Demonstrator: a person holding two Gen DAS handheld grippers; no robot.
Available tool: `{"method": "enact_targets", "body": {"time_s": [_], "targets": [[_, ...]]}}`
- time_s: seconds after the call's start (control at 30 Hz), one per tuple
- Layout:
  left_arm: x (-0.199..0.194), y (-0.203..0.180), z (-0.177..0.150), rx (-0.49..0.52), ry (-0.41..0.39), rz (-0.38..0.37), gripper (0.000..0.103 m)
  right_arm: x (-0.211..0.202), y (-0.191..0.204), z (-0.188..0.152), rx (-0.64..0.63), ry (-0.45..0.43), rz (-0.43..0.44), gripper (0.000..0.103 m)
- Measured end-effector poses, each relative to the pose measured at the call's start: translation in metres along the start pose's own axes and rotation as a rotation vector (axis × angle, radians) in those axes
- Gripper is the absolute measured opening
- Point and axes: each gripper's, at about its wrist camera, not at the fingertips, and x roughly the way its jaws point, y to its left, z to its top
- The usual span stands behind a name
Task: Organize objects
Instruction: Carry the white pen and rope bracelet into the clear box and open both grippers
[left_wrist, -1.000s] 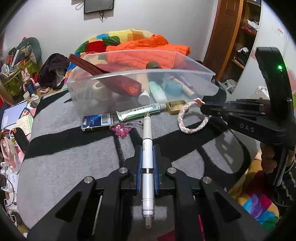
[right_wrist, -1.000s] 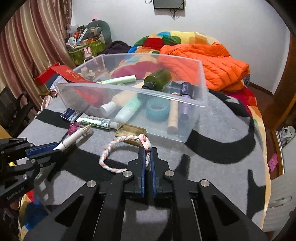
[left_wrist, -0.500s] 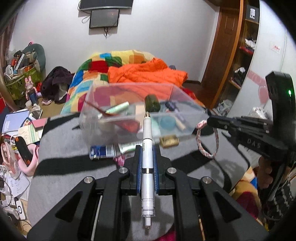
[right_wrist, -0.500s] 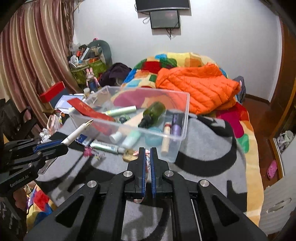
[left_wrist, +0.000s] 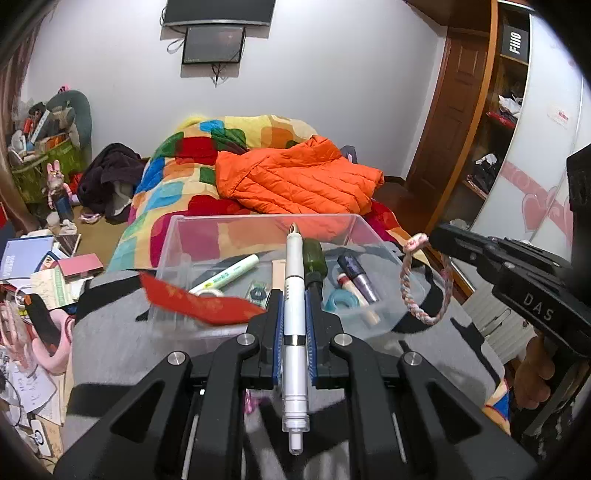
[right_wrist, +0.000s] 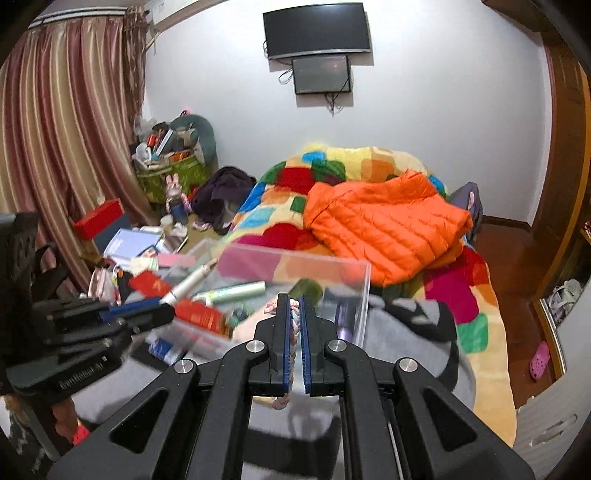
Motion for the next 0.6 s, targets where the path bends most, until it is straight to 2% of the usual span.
{"method": "enact_targets", "body": {"time_s": [0.13,0.27,0.43,0.6], "targets": [[0.017,0.003,0.012,-0.01,0.017,0.006,0.01,0.014,-0.002,0.013,0.01,-0.009,-0.013,0.004],[0.037,0.006,0.019,-0.027,0.047,-0.014,0.01,0.041,-0.008,0.017,0.039,0.035,-0.002,0.004],[0.057,0.004,0.019,-0.034,0.076,-0.025,0.01,0.067,-0.011,0.01,0.05,0.09,0.016,0.004],[0.067,0.001,0.016,-0.037,0.107,-0.022,0.011,0.081,-0.005,-0.001,-0.004,0.131,-0.006,0.005]]}}
